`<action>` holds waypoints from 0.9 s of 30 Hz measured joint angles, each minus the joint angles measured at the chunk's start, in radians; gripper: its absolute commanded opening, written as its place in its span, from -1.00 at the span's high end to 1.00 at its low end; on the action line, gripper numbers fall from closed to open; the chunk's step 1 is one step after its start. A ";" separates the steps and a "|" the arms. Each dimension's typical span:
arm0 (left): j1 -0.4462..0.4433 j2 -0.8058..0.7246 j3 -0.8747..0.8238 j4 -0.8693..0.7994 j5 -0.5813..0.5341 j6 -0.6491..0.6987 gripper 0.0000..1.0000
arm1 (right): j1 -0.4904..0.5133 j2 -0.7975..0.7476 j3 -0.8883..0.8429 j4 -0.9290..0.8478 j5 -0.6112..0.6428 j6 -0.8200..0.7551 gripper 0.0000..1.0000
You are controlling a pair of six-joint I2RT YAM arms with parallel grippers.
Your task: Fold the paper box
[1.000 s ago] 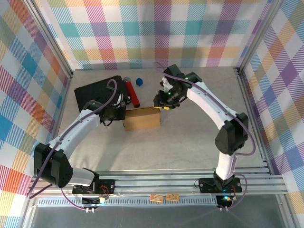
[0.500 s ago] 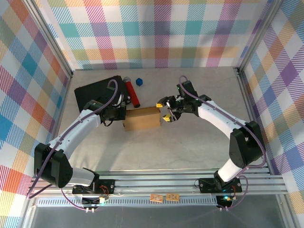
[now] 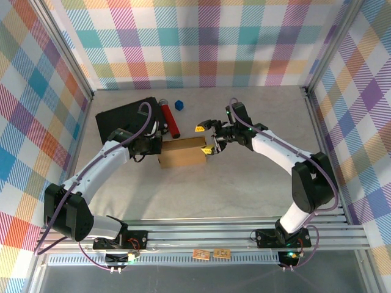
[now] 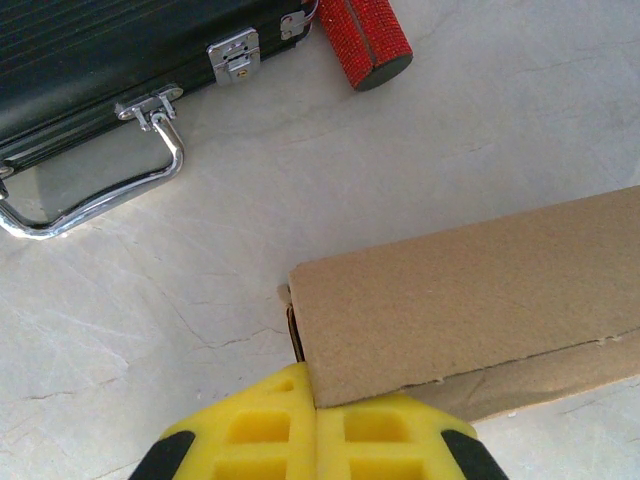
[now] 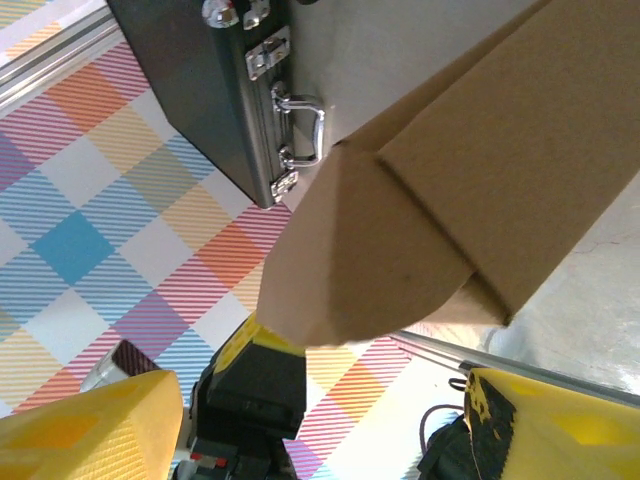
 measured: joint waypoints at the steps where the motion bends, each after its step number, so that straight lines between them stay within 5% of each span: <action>1: 0.000 0.000 0.000 0.000 0.000 0.000 1.00 | 0.000 0.006 0.000 -0.001 -0.004 0.000 -0.50; 8: 0.000 0.002 0.002 0.000 -0.001 0.000 1.00 | 0.000 0.024 0.000 -0.018 -0.019 -0.002 -0.45; 19: 0.000 0.001 0.003 -0.004 0.000 0.008 0.97 | 0.000 0.075 -0.006 0.024 -0.024 -0.002 -0.08; 22: 0.000 0.000 0.003 -0.013 0.004 0.013 0.56 | 0.000 0.075 -0.015 0.034 -0.025 -0.004 0.01; 27: 0.000 -0.017 0.005 -0.064 0.021 -0.003 0.17 | -0.001 0.074 -0.030 0.064 -0.023 -0.005 0.14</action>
